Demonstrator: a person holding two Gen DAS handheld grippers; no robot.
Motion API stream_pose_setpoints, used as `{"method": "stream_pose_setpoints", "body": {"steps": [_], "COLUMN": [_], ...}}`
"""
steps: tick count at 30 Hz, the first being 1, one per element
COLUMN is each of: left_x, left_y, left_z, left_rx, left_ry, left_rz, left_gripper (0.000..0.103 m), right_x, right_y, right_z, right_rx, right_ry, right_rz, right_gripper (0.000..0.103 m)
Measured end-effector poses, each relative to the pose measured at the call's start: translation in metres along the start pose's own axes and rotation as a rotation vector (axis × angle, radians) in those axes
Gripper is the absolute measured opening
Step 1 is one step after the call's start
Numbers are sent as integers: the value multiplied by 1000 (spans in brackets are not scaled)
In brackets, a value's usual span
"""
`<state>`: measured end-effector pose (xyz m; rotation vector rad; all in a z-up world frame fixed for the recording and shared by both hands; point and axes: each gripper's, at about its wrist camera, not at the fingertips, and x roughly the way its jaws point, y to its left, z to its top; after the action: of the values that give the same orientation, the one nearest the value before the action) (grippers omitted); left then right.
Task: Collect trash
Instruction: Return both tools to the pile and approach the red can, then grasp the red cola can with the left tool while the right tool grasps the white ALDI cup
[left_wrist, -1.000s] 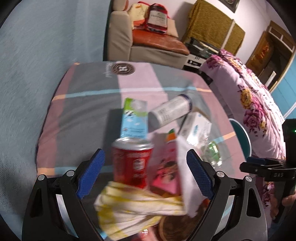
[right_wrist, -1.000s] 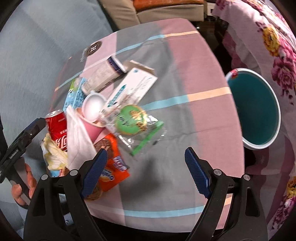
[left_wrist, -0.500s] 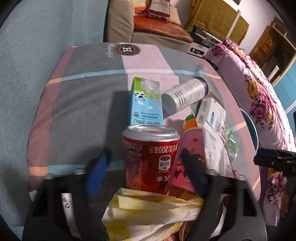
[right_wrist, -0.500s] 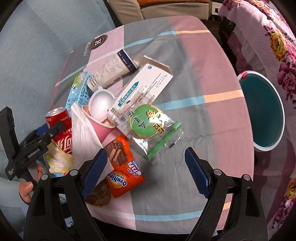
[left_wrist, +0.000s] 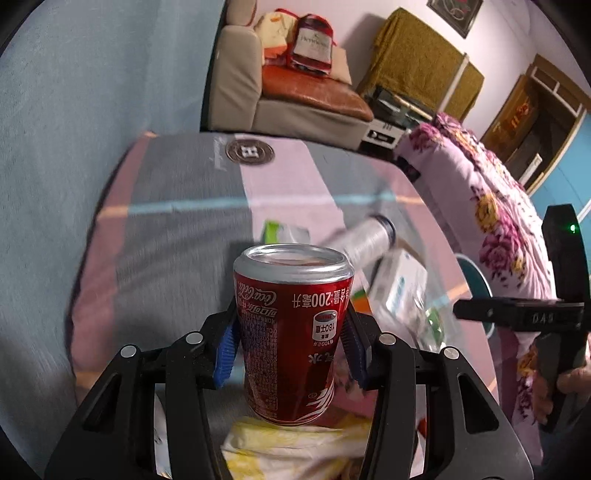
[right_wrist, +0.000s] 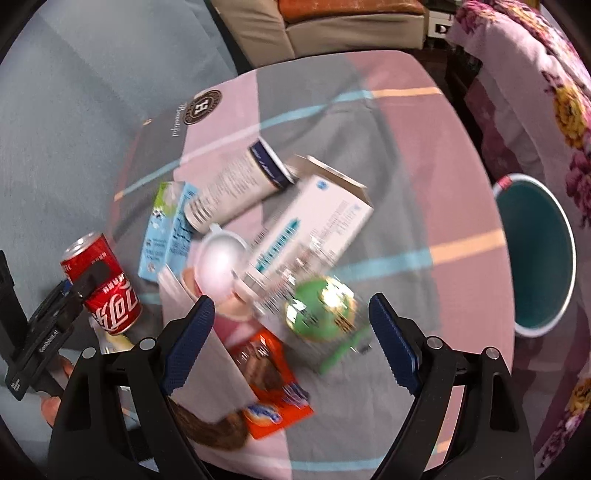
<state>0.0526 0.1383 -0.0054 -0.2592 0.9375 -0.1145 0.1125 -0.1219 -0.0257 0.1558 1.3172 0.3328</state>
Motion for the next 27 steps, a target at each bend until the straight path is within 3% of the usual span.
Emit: {"method": "stream_pose_setpoints", "body": {"steps": [5,15,23,24,27], "left_x": [17,63,95,96,100], "left_y": [18,58,69,69,71], "left_z": [23,37,33,32,30], "left_rx": [-34,-73,-83,-82,-98], "left_ry": [5,82,138,139,147], "left_rz": [3,58,73,75,68], "left_gripper": [49,49,50,50,53], "right_x": [21,80,112,113,115], "right_y": [19,24,28,28,31], "right_z": [26,87,100,101,101], "right_rx": [-12,142,167,167,149], "right_ry": [30,91,109,107,96], "right_rz": [23,59,73,80,120], "right_gripper": [82,82,80,78,59]}}
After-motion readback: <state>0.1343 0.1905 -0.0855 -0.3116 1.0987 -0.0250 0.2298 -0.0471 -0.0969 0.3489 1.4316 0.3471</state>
